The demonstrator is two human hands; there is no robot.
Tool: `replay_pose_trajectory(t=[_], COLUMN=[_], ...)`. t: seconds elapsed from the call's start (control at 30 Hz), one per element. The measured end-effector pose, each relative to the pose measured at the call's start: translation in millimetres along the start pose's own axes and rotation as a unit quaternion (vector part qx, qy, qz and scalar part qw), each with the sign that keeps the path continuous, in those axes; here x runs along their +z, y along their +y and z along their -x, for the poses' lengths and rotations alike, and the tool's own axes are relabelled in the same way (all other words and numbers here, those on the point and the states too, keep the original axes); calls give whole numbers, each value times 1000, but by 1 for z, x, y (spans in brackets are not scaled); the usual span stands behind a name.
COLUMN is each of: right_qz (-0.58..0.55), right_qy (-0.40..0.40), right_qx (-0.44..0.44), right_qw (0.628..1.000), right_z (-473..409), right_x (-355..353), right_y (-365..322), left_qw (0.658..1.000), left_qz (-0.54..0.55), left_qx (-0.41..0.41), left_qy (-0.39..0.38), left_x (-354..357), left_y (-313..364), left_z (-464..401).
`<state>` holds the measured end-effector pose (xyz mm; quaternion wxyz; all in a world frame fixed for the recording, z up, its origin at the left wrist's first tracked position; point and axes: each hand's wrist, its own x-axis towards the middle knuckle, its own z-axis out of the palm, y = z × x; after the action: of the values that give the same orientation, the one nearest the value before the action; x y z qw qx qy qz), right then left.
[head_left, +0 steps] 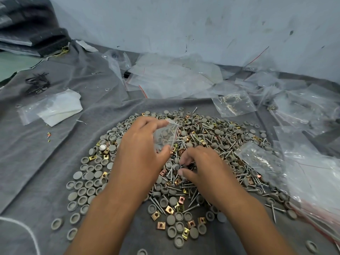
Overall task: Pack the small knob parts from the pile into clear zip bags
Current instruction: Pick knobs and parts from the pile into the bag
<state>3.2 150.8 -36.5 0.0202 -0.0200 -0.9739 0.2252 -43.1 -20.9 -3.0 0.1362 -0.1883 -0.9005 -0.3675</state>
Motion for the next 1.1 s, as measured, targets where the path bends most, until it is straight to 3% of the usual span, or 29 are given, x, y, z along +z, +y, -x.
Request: replay_pose_trajectory(t=[0.43, 0.57, 0.7, 0.83, 1.0, 1.1], right_qz=[-14, -127, -305, -374, -223, -148], right_qy=[-35, -23, 56, 233, 349, 359], right_qx=[-32, -15, -21, -89, -215, -245], right_qw=[999, 992, 951, 893, 884, 888], right_z=[-2, -2, -3, 0, -4, -6], right_x=[-6, -14, -33, -35, -20, -15], right_y=[3, 5, 2, -10, -24, -23], left_qw=[1000, 1000, 1000, 1000, 999, 999], left_qz=[-3, -9, -15, -14, 8, 30], left_qx=[-4, -6, -7, 6, 23, 20], left_qy=[-2, -7, -16, -25, -28, -21], left_x=[0, 0, 1, 3, 6, 6], left_y=[0, 1, 3, 8, 13, 14], left_z=[1, 1, 1, 3, 3, 4])
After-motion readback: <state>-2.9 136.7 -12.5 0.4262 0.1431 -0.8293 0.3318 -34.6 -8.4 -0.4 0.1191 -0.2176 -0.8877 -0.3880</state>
